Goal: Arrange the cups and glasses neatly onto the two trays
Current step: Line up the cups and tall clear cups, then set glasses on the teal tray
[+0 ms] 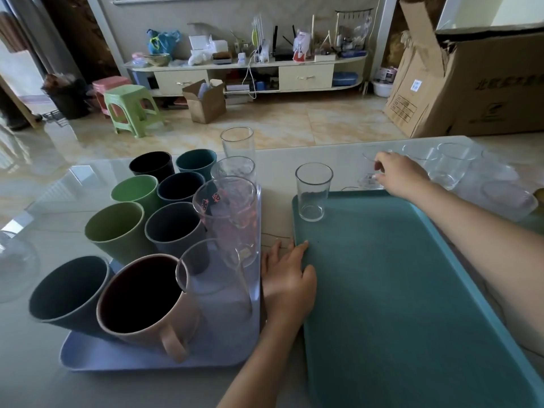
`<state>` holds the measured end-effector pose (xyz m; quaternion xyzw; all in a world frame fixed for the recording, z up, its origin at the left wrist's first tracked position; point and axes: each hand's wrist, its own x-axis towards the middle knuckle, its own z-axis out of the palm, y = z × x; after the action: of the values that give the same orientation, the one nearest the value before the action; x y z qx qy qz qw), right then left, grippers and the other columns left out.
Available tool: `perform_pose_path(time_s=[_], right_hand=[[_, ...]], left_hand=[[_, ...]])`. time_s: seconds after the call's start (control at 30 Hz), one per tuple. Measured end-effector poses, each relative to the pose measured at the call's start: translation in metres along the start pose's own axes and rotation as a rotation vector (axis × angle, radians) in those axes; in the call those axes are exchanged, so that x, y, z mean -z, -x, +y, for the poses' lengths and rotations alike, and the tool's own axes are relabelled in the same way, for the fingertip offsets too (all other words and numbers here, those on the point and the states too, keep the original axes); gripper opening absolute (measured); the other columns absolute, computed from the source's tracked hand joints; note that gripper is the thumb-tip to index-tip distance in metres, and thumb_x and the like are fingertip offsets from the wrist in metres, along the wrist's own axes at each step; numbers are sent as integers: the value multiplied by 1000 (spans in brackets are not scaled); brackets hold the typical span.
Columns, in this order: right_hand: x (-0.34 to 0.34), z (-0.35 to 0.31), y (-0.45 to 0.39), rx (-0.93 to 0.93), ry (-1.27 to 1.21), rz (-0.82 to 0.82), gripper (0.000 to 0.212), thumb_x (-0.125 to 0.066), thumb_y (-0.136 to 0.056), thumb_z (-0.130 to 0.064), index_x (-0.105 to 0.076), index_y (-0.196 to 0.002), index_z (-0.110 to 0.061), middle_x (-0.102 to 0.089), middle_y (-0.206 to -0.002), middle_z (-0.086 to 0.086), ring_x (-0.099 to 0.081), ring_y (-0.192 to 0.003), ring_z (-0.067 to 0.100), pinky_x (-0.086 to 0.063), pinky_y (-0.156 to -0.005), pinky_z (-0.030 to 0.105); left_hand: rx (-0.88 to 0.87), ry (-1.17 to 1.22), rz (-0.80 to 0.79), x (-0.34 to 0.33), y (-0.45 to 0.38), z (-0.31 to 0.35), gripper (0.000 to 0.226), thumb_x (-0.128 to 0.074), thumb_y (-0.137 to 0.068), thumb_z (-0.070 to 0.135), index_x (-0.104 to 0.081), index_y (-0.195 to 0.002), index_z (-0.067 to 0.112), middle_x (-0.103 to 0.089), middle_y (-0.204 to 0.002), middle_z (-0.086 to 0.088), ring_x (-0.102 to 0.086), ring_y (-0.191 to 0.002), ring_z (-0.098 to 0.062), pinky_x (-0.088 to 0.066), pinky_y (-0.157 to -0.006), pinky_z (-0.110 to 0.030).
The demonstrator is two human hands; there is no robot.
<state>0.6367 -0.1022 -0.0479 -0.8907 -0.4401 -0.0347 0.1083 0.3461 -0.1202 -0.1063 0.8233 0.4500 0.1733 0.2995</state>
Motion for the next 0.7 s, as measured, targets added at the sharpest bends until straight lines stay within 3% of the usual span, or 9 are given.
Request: perform_pose_path(time_s=[0.07,0.17,0.33,0.5,0.6,0.7], right_hand=[[-3,-4,-2,-49,-84,68,4,-47,-91,-8,-51,-88,-8,-62,-98,15,-55,-83,32,-42,-67,34],[4,-7,9,-33,-157,187,10,-44,-90,-1,-52,-87,-6,-61,-93,12,-52,-78,27,-38,-63,31],[49,-9,51,106,-227,311,3,-57,-89,-7,-55,-87,-9,-64,-92,13,-54,-80,28,-45,-68,35],[56,-6,126,132,-382,278,5,-65,-84,-6,-63,-88,-8,-69,-90,8,-61,-81,24,-50,-73,33],[51,-19,145,166,-371,108,6,-67,-83,-8,-66,-86,-13,-69,-87,3,-61,-80,19,-51,-77,33],[46,-41,145,216,-379,52,8,-69,-81,-11,-67,-81,-19,-67,-78,-7,-63,-76,13,-50,-75,27]], left_hand=[[9,9,-8,-1,-3,-3,70,-25,-70,31,-43,-138,32,-36,-150,7,-15,-143,-16,-11,-117,-30],[21,3,-12,1,0,0,71,-24,-70,31,-41,-138,34,-32,-152,5,-14,-143,-16,-10,-116,-28],[43,61,-8,5,3,5,52,-38,-89,24,-39,-140,33,-27,-154,0,-15,-143,-18,-12,-115,-28],[51,188,26,2,8,-2,64,-37,-75,32,-38,-139,36,-37,-149,-3,-31,-137,-23,-26,-114,-39],[40,205,29,3,13,-3,61,-38,-80,27,-39,-141,28,-41,-146,-4,-35,-135,-22,-30,-112,-38],[14,175,64,3,15,-4,56,-43,-87,14,-37,-143,20,-42,-146,-4,-36,-134,-21,-27,-113,-36]])
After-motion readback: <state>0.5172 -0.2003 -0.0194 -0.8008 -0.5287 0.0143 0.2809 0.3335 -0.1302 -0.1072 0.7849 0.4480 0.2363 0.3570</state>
